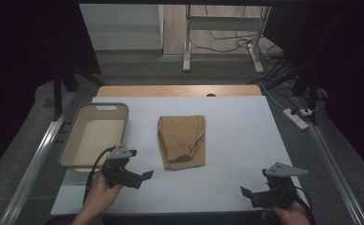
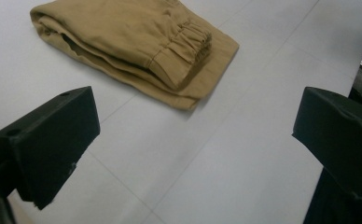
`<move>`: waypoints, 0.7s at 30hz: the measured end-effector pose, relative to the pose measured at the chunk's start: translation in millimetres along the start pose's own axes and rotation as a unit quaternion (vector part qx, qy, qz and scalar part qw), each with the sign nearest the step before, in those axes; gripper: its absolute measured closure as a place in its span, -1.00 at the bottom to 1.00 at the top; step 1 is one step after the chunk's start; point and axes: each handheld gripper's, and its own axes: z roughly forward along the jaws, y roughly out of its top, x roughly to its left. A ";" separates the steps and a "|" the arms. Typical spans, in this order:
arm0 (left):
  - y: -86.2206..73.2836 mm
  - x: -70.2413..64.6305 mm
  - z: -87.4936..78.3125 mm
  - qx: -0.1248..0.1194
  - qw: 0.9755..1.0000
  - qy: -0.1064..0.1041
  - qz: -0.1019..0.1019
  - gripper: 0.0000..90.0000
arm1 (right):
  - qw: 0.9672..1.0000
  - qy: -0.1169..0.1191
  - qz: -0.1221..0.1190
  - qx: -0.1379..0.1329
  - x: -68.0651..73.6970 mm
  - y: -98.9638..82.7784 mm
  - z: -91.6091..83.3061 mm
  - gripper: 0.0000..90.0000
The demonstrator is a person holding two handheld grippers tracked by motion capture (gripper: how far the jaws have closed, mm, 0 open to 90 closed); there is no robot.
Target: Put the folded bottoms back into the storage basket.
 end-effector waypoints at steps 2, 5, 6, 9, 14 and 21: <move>2.9 1.6 4.4 0.002 1.000 0.000 -0.001 -1.00 | 1.000 0.000 0.000 0.001 0.3 0.1 0.0 -1.00; 7.5 3.7 11.2 0.005 1.000 0.001 -0.003 -1.00 | 1.000 -0.001 -0.002 0.001 0.8 0.0 0.0 -1.00; 9.2 4.5 13.4 0.007 1.000 0.002 -0.003 -1.00 | 1.000 -0.001 -0.003 0.002 0.9 0.1 0.1 -1.00; 13.7 6.3 20.0 0.009 1.000 -0.001 -0.007 -1.00 | 1.000 -0.001 -0.005 0.003 1.4 0.1 0.1 -1.00; 19.9 11.8 30.0 0.001 1.000 -0.027 -0.012 -1.00 | 1.000 -0.004 -0.012 0.005 2.7 0.2 0.6 -1.00; 27.6 18.9 44.7 0.009 1.000 -0.022 -0.013 -1.00 | 1.000 -0.005 -0.016 0.005 3.3 0.2 0.8 -1.00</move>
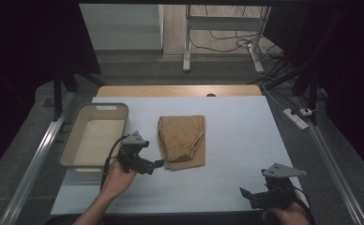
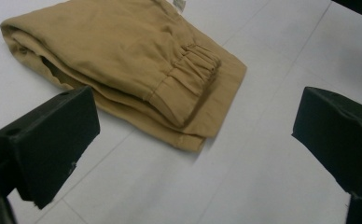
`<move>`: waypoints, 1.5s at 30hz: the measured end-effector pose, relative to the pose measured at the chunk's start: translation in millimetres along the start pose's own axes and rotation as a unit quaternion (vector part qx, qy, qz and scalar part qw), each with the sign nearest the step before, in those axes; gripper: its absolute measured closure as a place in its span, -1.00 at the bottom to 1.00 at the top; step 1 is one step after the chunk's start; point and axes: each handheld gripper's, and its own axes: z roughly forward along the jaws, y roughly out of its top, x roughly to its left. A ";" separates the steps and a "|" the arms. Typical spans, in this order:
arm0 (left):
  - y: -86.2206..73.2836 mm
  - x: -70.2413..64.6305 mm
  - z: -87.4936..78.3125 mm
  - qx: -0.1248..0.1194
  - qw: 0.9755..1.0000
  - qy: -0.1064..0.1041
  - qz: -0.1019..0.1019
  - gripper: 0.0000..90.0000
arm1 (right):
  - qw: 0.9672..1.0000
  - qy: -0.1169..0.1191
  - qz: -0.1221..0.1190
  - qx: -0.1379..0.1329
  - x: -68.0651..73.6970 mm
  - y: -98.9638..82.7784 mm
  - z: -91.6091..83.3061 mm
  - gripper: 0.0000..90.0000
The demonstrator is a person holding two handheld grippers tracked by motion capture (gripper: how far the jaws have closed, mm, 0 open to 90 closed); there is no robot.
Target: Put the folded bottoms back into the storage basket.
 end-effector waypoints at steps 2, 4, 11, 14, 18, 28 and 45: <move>2.1 1.0 4.8 0.005 1.000 0.007 -0.003 -1.00 | 1.000 0.000 0.000 0.000 0.1 0.0 0.0 -1.00; 4.3 2.7 10.9 0.008 1.000 0.010 -0.006 -1.00 | 1.000 0.000 -0.001 -0.001 0.1 -0.1 -0.2 -1.00; 10.3 8.2 28.0 0.031 0.999 0.020 -0.001 -1.00 | 1.000 -0.001 -0.001 0.000 0.3 0.0 0.0 -1.00; 13.1 13.3 37.0 0.044 0.999 0.030 -0.003 -1.00 | 1.000 -0.001 -0.001 0.001 0.1 0.1 0.2 -1.00; 13.8 20.8 47.4 0.052 0.998 0.042 -0.016 -1.00 | 1.000 0.000 0.001 0.002 0.0 0.2 0.5 -1.00; 5.7 33.2 82.3 0.096 0.993 0.064 -0.032 -1.00 | 1.000 0.000 -0.002 0.006 0.7 0.4 1.2 -1.00; -2.5 21.3 88.7 0.100 0.994 0.050 0.002 -0.33 | 1.000 -0.003 -0.009 0.012 2.2 0.8 2.3 -1.00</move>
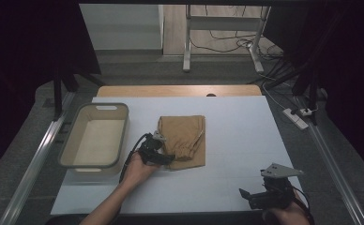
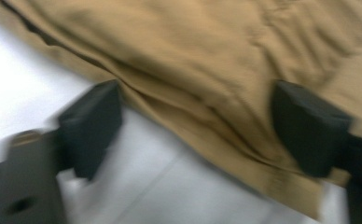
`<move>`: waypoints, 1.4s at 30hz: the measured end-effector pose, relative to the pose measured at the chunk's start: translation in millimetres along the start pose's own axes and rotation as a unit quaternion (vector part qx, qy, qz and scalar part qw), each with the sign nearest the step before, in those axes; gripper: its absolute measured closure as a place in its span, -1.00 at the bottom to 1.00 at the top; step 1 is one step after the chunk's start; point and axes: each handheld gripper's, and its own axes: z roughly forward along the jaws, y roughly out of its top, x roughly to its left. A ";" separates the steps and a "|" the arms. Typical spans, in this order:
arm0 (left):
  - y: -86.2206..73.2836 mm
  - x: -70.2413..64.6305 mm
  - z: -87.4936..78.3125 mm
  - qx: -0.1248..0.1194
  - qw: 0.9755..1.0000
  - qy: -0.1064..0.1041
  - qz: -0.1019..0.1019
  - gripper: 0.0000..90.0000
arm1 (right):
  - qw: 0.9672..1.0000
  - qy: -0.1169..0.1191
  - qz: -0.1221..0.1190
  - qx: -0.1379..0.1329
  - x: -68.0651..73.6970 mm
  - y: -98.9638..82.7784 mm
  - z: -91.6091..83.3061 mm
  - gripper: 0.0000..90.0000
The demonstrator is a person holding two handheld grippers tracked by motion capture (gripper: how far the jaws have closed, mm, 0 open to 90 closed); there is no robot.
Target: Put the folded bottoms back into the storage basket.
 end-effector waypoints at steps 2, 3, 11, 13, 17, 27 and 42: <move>-1.4 -2.9 -1.3 -0.006 1.000 -0.015 0.001 -0.03 | 1.000 0.000 -0.001 -0.001 0.0 -0.1 -0.2 -1.00; -1.0 -4.3 -1.9 -0.007 1.000 -0.015 -0.001 0.12 | 1.000 0.000 -0.001 -0.001 0.0 -0.1 -0.1 -1.00; 0.9 -7.4 -2.1 -0.003 0.999 -0.037 -0.005 0.71 | 1.000 -0.006 -0.007 0.007 0.9 0.6 1.3 -1.00; 1.3 -3.7 -1.7 -0.002 0.998 -0.051 -0.024 0.72 | 1.000 -0.009 -0.007 0.008 1.4 0.7 1.6 -1.00; 5.3 -3.2 -2.1 0.012 0.998 -0.050 -0.027 0.72 | 1.000 -0.017 -0.017 0.012 3.5 1.0 2.4 -1.00; 13.5 -2.1 -5.4 0.046 0.998 -0.046 -0.020 0.73 | 0.999 -0.010 -0.034 -0.016 8.8 2.3 -1.8 -1.00; 19.9 -1.5 -7.1 0.070 0.997 -0.039 0.015 0.73 | 0.995 0.018 -0.051 -0.084 13.8 30.0 1.3 -1.00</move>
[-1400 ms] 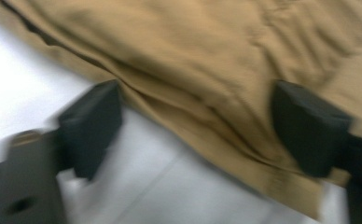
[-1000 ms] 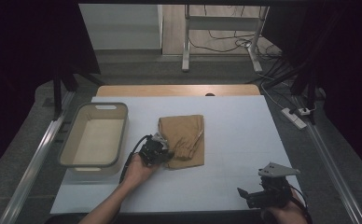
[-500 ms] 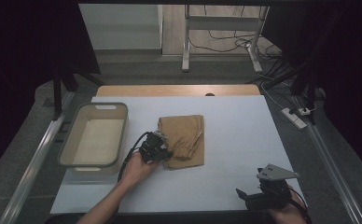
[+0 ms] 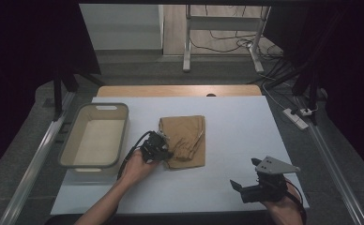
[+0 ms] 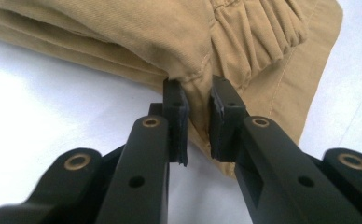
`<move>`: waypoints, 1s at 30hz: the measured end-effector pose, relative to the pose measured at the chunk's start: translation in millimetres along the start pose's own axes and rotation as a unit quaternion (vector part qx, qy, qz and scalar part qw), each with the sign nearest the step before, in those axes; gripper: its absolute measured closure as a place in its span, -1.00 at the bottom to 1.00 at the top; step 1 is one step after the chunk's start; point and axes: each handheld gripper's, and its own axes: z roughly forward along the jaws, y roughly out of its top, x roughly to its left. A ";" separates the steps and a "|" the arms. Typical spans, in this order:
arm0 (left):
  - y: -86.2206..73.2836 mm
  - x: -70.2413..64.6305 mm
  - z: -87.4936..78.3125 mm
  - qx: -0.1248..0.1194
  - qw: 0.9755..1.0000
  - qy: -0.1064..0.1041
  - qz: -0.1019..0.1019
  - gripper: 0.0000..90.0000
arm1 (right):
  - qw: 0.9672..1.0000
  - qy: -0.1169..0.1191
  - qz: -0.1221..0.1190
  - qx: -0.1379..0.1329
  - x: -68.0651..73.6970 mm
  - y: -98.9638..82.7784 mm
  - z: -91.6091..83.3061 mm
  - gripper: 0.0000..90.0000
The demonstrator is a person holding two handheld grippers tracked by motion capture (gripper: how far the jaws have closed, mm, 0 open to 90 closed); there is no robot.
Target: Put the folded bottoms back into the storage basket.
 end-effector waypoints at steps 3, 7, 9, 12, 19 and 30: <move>-0.4 1.2 -0.5 0.001 1.000 -0.001 0.002 0.73 | 1.000 0.016 -0.012 0.000 -1.0 4.1 6.2 -1.00; -1.0 2.2 -1.0 0.001 1.000 -0.001 0.002 0.73 | 0.999 0.029 0.016 0.014 -4.1 10.5 16.2 -1.00; -1.4 2.3 -1.0 0.000 1.000 0.000 -0.005 0.72 | 0.999 0.040 0.030 0.014 -6.6 14.1 22.7 -1.00; -0.8 0.8 -1.1 0.003 1.000 0.004 -0.004 0.72 | 0.999 0.045 0.025 0.014 -9.2 21.4 32.9 -1.00; -2.0 1.9 -2.9 0.003 1.000 0.009 0.004 0.73 | 0.999 0.046 0.006 0.015 -12.0 40.8 58.7 -1.00; -6.7 8.0 -5.0 -0.004 1.000 0.008 -0.005 0.73 | 0.999 0.030 -0.003 0.021 -25.4 62.0 99.2 -1.00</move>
